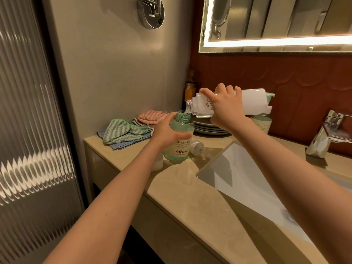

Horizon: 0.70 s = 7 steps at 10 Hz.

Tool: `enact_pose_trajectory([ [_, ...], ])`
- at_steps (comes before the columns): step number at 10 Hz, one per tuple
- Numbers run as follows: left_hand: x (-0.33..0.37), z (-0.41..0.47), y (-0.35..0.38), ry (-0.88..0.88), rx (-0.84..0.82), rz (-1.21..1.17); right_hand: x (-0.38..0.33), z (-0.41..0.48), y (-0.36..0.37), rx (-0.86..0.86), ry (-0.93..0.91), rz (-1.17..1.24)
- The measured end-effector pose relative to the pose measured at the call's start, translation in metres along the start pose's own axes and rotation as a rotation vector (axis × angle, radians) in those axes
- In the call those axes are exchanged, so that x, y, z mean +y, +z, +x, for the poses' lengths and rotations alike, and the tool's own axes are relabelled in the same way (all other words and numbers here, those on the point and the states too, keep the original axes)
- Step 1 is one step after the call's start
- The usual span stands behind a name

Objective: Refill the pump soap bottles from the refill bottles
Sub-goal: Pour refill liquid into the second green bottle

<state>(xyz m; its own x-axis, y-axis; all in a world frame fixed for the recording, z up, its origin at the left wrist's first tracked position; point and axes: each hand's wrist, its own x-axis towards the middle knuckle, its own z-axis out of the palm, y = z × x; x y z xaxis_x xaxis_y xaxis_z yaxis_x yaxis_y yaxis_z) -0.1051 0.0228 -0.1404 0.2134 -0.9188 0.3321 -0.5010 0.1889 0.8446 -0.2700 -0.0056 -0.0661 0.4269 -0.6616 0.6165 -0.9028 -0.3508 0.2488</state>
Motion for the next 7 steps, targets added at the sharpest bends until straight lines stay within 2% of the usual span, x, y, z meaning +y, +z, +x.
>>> enact_pose_trajectory([
  [7, 0.0007, -0.0046, -0.0035, -0.003, 0.003, -0.025, -0.0055, 0.0044, -0.0020, 0.014, -0.053, -0.051],
])
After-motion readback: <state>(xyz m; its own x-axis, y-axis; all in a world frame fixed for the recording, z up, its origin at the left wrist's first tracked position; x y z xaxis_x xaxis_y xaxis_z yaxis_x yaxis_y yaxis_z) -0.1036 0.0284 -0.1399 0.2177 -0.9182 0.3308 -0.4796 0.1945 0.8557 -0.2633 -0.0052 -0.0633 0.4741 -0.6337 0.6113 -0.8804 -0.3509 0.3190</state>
